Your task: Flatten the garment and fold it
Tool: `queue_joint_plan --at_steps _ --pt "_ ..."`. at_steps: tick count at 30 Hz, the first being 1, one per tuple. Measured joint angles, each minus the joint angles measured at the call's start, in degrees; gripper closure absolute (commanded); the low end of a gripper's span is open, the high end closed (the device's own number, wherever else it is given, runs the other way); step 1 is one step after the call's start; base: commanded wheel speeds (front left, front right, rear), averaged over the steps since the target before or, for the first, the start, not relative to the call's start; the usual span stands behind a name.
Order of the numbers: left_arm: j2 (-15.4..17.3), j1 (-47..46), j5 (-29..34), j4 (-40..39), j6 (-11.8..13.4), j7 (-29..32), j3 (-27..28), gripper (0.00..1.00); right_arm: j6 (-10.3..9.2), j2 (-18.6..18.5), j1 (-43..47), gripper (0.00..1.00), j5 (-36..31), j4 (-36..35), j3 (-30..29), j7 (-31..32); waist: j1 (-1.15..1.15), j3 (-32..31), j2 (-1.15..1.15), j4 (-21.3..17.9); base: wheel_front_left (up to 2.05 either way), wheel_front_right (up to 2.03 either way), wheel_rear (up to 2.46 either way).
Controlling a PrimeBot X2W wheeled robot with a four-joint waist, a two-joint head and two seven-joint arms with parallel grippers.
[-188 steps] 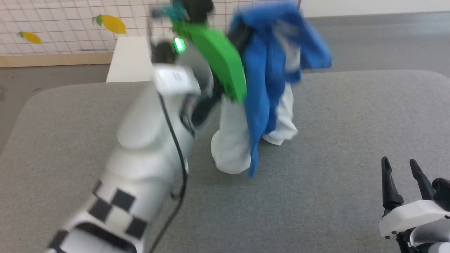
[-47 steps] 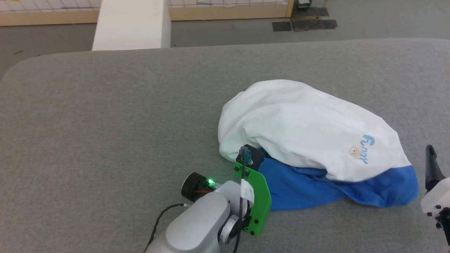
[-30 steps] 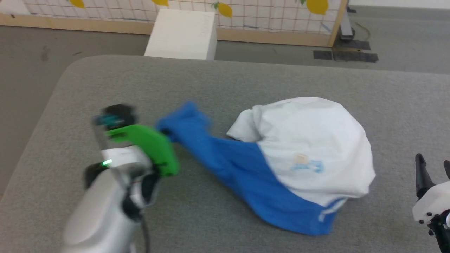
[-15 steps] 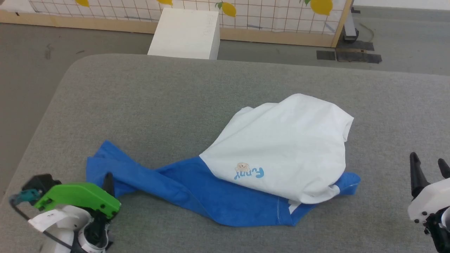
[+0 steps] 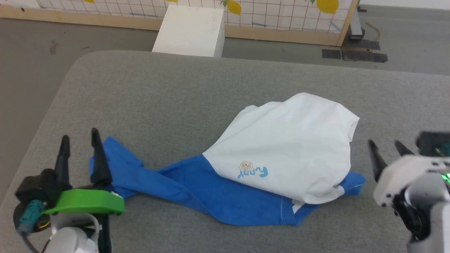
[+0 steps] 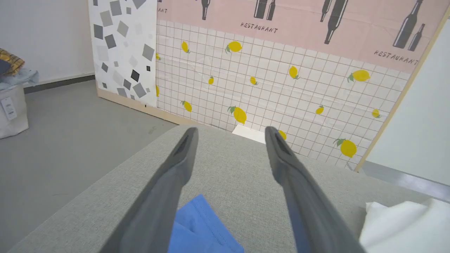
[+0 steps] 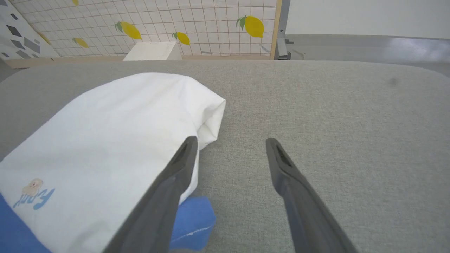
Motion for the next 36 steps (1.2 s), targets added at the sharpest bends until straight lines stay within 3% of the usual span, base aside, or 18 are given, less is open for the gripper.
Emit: queue_joint_plan --at_steps 9,18,19,20,21,29,36 --pt "-6.6 -1.2 8.8 -0.1 -4.9 -0.4 -0.8 0.00 0.01 -7.4 -15.0 0.00 -1.5 7.6 13.0 14.3 0.00 4.4 0.00 1.3 0.00 0.00 0.00" --pt "-12.6 -4.0 12.0 1.6 -9.4 -0.4 1.5 0.00 0.01 -12.4 -21.5 0.00 1.4 15.1 21.9 18.3 0.00 8.8 0.00 3.9 0.00 0.00 0.00" --pt "-13.0 -4.2 12.3 1.8 -9.8 -0.4 1.8 0.00 0.01 -12.6 -21.7 0.36 2.1 15.6 22.5 18.4 0.00 9.2 0.00 4.3 0.00 0.00 0.00" --pt "-13.2 -4.2 12.7 1.9 -10.1 -0.4 2.1 0.00 0.01 -12.9 -21.9 0.84 2.6 15.7 23.1 18.3 0.00 9.5 0.00 4.6 0.00 0.00 0.00" --pt "-13.5 -4.2 12.7 1.9 -10.5 -0.4 2.3 0.00 0.01 -13.1 -22.2 1.00 2.9 15.8 23.5 18.0 0.00 9.6 0.00 4.9 0.00 0.00 0.00" --pt "-15.2 -4.2 14.3 2.8 -13.2 -0.4 3.3 0.00 0.01 -13.2 -30.0 1.00 4.7 15.7 27.1 13.9 0.00 10.0 0.00 6.1 0.00 0.00 0.00" --pt "-15.8 -5.9 14.3 3.6 -14.3 -0.4 2.1 0.00 0.01 -6.6 -44.1 1.00 2.5 21.2 28.2 6.6 0.00 12.0 0.00 7.6 0.00 0.00 0.00"
